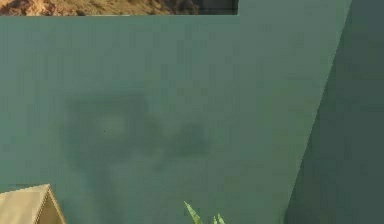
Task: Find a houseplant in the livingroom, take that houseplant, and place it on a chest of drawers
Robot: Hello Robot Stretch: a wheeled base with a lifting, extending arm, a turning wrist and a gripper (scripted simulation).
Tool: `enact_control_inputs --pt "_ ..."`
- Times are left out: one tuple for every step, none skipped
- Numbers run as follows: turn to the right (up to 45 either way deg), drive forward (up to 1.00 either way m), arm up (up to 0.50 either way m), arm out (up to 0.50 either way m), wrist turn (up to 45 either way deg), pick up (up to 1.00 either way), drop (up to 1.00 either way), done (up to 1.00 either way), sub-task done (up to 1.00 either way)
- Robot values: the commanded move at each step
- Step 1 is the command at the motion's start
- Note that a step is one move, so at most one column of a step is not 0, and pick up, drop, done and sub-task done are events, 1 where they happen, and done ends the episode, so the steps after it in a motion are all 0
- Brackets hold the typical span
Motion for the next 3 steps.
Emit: enact_control_inputs --pt "-45.0 0.00 0.00 0.00 0.0 0.00 0.00 0.00 0.00" --pt "-3.0 0.00 0.00 0.00 0.0 0.00 0.00 0.00 0.00" --pt "-45.0 0.00 0.00 0.00 0.0 0.00 0.00 0.00 0.00"
